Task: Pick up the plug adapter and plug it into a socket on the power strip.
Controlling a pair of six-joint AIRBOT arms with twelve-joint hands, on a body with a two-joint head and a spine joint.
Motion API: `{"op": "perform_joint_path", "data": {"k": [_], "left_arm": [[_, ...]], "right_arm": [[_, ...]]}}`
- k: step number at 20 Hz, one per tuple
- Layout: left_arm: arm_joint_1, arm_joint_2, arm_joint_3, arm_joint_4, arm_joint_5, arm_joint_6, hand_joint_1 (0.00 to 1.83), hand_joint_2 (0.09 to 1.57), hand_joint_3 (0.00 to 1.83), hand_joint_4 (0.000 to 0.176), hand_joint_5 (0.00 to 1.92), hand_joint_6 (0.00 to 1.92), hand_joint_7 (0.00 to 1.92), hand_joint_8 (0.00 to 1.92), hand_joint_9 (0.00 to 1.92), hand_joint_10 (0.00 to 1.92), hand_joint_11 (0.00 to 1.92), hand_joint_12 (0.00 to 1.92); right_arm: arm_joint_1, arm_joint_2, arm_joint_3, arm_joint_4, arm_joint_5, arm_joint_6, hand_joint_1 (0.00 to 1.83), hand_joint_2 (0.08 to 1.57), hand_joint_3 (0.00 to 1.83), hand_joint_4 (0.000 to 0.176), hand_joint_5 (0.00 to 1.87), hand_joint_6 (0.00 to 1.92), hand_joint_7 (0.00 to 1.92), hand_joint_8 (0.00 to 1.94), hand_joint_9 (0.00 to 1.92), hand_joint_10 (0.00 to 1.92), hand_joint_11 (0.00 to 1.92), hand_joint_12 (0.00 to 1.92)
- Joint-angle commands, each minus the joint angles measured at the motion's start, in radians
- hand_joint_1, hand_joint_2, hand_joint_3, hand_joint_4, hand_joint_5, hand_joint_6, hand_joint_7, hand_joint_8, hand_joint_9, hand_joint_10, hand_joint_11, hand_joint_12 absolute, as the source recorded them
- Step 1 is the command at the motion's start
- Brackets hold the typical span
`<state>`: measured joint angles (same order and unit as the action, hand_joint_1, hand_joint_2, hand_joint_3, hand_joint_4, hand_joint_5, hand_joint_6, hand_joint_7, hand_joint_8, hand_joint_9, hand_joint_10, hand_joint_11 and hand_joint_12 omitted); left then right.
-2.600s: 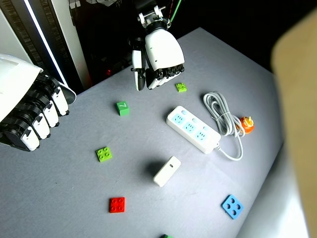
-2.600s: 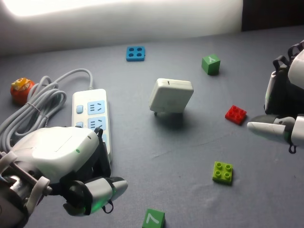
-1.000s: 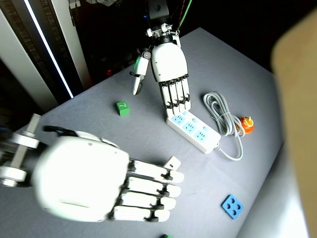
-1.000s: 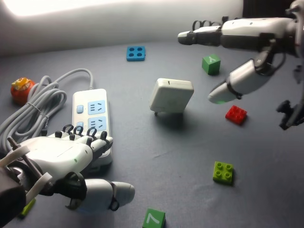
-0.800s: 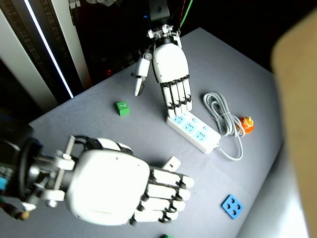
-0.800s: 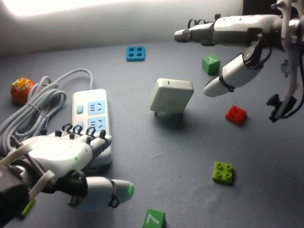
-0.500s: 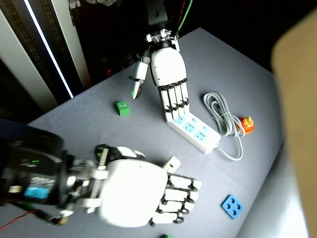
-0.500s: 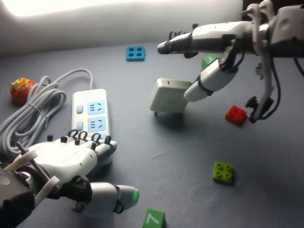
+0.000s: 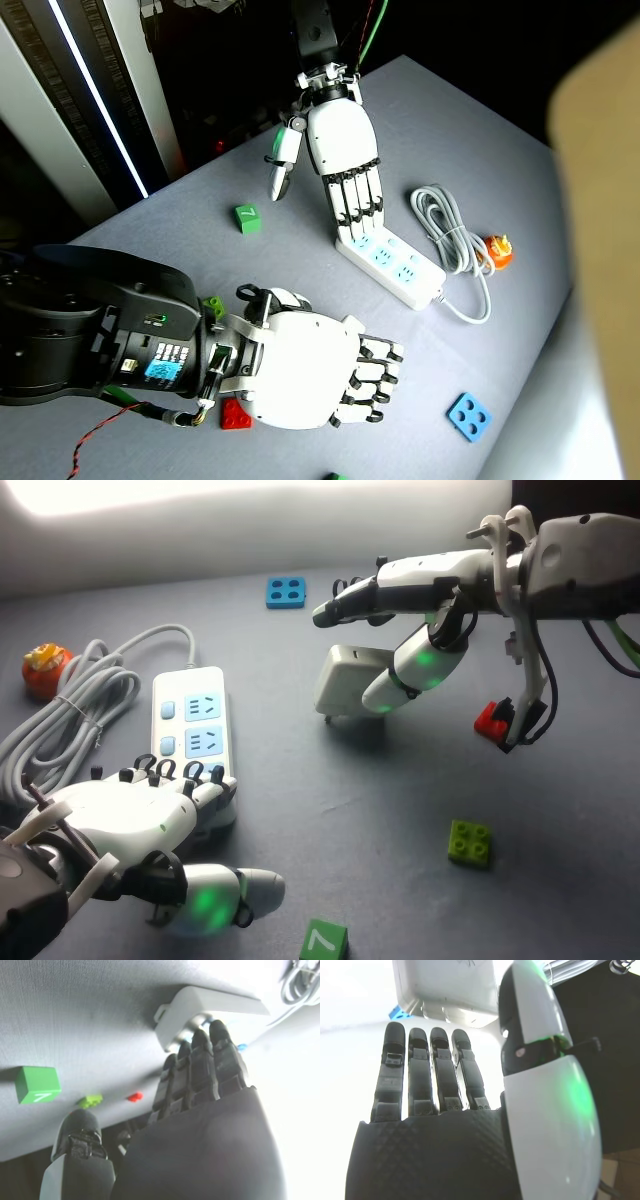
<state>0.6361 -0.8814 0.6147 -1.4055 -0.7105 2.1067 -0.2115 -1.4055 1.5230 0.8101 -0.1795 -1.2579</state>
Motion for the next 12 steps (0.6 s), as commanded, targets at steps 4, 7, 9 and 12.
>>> {"op": "perform_joint_path", "data": {"k": [4, 7, 9, 12], "left_arm": [[0.012, 0.003, 0.002, 0.033, -0.043, -0.011, 0.0, 1.16, 0.0, 0.0, 0.01, 0.0, 0.05, 0.0, 0.06, 0.0, 0.0, 0.2], [0.023, 0.003, -0.005, 0.02, -0.043, -0.014, 0.0, 1.16, 0.0, 0.0, 0.04, 0.01, 0.09, 0.01, 0.09, 0.01, 0.0, 0.25], [0.028, 0.002, -0.007, 0.016, -0.045, -0.014, 0.0, 1.16, 0.0, 0.0, 0.05, 0.01, 0.1, 0.01, 0.1, 0.01, 0.0, 0.26], [0.032, 0.002, -0.005, 0.013, -0.043, -0.014, 0.0, 1.16, 0.0, 0.0, 0.06, 0.0, 0.11, 0.0, 0.12, 0.0, 0.0, 0.29]], "right_arm": [[-0.017, -0.017, 0.04, 0.009, 0.065, 0.009, 1.11, 1.01, 0.0, 0.0, 0.26, 0.0, 0.19, 0.0, 0.15, 0.01, 0.0, 0.59], [-0.024, -0.031, 0.057, 0.001, 0.063, 0.009, 1.13, 1.0, 0.0, 0.0, 0.29, 0.0, 0.23, 0.01, 0.19, 0.01, 0.0, 0.69], [-0.021, -0.05, 0.079, -0.004, 0.066, 0.009, 1.11, 1.02, 0.0, 0.0, 0.3, 0.01, 0.25, 0.01, 0.22, 0.01, 0.0, 0.73], [-0.014, -0.074, 0.098, -0.012, 0.075, 0.009, 1.13, 1.04, 0.01, 0.0, 0.32, 0.01, 0.28, 0.0, 0.25, 0.01, 0.0, 0.75]]}}
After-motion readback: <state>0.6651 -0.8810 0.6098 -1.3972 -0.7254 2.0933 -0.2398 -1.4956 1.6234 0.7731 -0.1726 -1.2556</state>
